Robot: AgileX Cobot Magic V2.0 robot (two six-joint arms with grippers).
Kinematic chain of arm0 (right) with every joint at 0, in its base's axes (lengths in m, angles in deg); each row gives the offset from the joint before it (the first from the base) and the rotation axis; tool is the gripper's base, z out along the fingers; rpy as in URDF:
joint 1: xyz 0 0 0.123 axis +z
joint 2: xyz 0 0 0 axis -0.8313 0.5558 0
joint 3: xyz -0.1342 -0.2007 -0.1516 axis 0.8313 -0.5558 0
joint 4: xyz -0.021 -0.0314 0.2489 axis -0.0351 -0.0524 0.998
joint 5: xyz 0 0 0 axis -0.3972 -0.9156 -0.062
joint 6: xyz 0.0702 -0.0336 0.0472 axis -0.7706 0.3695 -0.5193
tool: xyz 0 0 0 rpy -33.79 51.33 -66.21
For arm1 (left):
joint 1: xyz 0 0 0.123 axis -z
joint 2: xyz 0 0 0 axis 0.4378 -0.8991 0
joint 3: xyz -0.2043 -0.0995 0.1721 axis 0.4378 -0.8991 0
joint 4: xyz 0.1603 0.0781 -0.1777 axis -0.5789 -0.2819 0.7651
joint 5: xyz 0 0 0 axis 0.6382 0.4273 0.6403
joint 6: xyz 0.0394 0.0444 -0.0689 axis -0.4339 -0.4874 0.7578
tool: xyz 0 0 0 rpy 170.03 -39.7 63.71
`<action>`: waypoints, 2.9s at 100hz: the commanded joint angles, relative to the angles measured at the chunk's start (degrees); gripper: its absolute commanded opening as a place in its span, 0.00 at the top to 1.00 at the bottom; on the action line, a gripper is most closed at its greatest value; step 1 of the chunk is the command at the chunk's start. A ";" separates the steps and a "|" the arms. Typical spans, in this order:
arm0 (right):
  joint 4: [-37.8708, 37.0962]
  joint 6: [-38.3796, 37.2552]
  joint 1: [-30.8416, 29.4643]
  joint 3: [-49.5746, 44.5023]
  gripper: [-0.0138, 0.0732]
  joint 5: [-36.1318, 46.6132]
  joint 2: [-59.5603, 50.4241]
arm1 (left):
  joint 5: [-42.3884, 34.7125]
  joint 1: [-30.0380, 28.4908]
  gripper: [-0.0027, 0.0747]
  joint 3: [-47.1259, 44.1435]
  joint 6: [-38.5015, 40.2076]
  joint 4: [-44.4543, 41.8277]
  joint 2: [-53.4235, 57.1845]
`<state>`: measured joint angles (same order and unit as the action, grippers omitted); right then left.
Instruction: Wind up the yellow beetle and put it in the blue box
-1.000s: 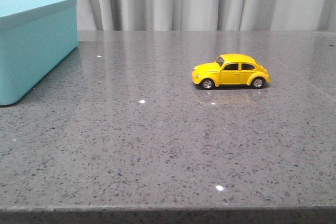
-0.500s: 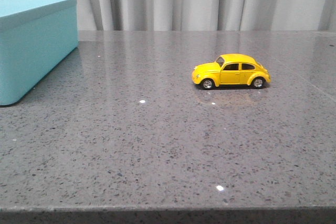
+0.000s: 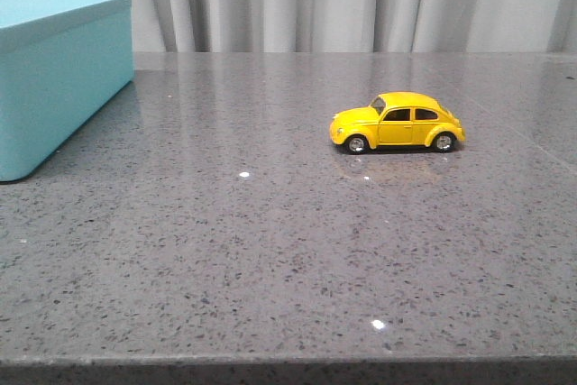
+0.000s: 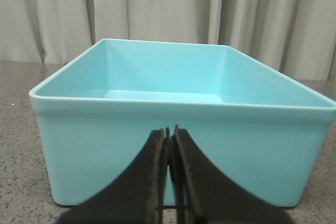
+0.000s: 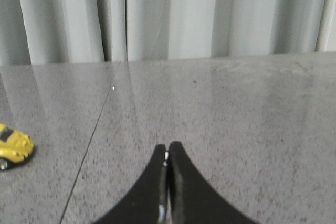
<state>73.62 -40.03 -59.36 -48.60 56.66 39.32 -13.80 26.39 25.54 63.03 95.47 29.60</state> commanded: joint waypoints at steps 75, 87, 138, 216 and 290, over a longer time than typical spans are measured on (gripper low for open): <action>8.07 2.49 -0.09 27.51 0.91 -21.49 21.85 | 7.96 0.03 0.99 25.73 0.47 1.05 -24.32; 8.07 2.49 -0.09 29.65 0.91 -24.59 25.12 | 8.06 0.03 0.99 26.20 0.47 1.05 -25.49; 8.07 2.66 5.06 34.75 0.90 -31.76 32.74 | 8.06 0.03 0.99 26.20 0.47 1.05 -25.49; 7.93 1.28 21.36 68.28 0.27 -54.72 68.96 | 7.68 0.03 0.99 26.20 0.47 1.05 -25.49; 7.93 -14.06 30.09 88.46 0.27 -61.31 94.56 | 7.68 0.03 0.99 26.20 0.47 1.05 -25.49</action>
<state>81.75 -52.61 -29.31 37.65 -5.86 135.04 -1.97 26.39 49.54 63.03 95.96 4.66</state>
